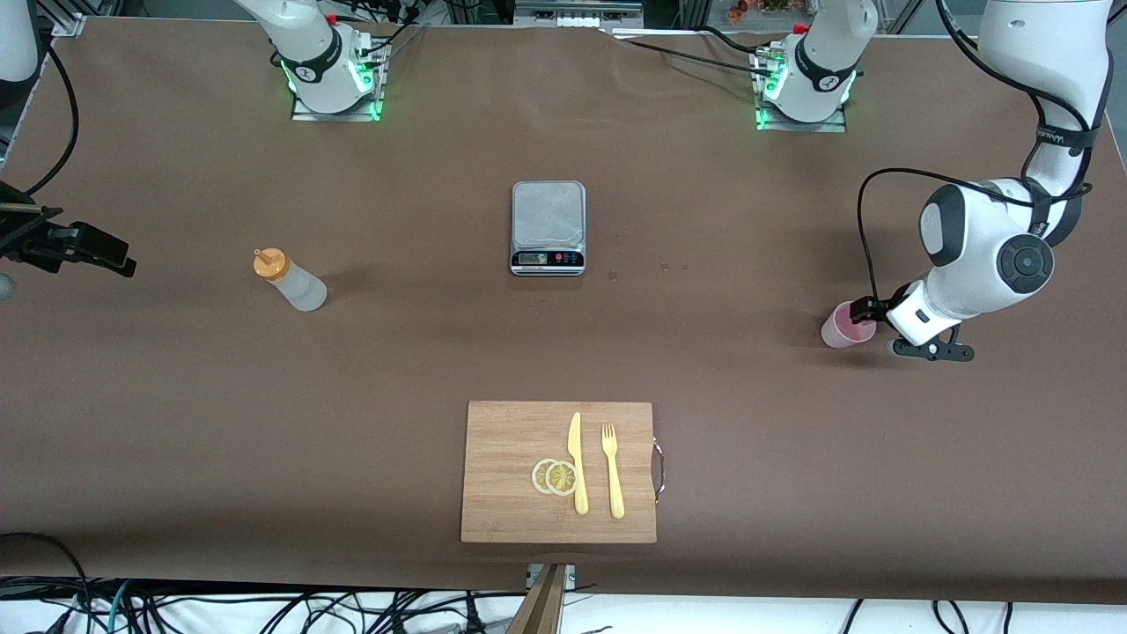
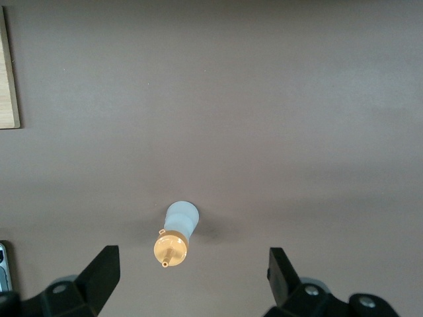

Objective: Add sauce to pink cup with both arms
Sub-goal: 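Carry the pink cup with the left gripper onto the scale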

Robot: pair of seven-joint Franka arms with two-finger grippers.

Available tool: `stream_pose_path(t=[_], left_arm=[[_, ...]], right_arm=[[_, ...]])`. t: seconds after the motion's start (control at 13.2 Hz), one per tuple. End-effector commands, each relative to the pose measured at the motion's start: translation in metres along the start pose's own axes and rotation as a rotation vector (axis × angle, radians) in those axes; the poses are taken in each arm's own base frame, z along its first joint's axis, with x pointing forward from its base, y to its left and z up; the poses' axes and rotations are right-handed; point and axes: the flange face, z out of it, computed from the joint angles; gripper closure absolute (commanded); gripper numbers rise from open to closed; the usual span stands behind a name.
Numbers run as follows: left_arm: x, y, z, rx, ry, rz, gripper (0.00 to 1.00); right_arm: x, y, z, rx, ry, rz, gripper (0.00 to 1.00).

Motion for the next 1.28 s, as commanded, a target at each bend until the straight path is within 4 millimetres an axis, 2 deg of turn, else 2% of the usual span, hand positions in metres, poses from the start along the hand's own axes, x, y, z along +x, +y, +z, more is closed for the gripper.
stream_pose_path(t=[0.0, 0.15, 0.23, 0.45, 0.6, 0.75, 0.83, 0.98, 1.21], left_arm=[[-0.001, 0.004, 0.000, -0.013, 0.011, -0.003, 0.66], [0.001, 0.005, -0.003, -0.014, 0.013, -0.011, 0.97], [0.002, 0.005, -0.005, -0.016, 0.015, -0.022, 1.00], [0.008, 0.011, -0.014, -0.036, 0.038, -0.038, 1.00], [0.025, 0.040, -0.041, -0.045, 0.034, 0.007, 1.00], [0.040, 0.087, -0.079, -0.091, 0.008, 0.027, 1.00], [0.043, 0.124, -0.096, -0.098, 0.003, 0.029, 1.00], [0.035, 0.200, -0.108, -0.112, 0.000, 0.014, 1.00], [0.006, 0.306, -0.104, -0.127, -0.031, 0.042, 1.00]], right_arm=[[-0.004, -0.001, -0.003, 0.009, 0.011, -0.010, 0.00], [-0.004, -0.001, -0.003, 0.009, 0.011, -0.010, 0.00], [-0.004, -0.001, -0.003, 0.009, 0.011, -0.010, 0.00], [-0.005, -0.001, -0.003, 0.009, 0.010, -0.010, 0.00], [-0.005, -0.001, -0.003, 0.009, 0.010, -0.010, 0.00], [-0.005, -0.001, -0.003, 0.009, 0.010, -0.010, 0.00], [-0.005, -0.001, -0.003, 0.009, 0.010, -0.012, 0.00], [-0.005, -0.001, -0.003, 0.009, 0.010, -0.010, 0.00], [-0.005, -0.001, -0.003, 0.009, 0.010, -0.010, 0.00]])
